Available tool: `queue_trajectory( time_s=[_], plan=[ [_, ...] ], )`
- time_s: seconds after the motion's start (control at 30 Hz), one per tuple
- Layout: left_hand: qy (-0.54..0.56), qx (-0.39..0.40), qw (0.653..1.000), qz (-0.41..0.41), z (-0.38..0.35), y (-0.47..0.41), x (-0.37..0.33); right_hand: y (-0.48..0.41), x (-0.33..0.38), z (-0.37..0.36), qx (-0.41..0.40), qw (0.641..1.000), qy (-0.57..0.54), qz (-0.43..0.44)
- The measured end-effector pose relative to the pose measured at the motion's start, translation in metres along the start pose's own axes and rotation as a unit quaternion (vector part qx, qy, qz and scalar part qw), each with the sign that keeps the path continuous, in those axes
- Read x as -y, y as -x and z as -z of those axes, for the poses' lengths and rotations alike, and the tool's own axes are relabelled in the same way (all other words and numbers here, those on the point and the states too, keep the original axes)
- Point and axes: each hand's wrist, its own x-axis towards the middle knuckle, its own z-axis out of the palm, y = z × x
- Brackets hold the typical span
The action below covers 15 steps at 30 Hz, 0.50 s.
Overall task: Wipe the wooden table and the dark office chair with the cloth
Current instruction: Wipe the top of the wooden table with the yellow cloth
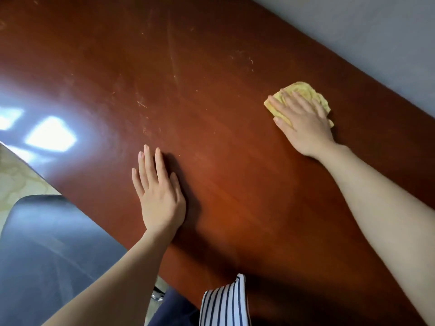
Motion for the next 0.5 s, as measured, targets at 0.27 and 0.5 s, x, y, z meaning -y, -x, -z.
queue_trajectory(
  time_s=[0.27,0.5],
  plan=[
    [-0.021,0.024,0.999,-0.012,-0.001,-0.001,-0.001,-0.041,0.087,-0.011,0.006,0.998,0.003,-0.06],
    [-0.018,0.043,0.999,-0.022,0.002,-0.002,-0.002,-0.002,0.146,-0.025,0.008,0.998,0.048,0.048]
  ],
)
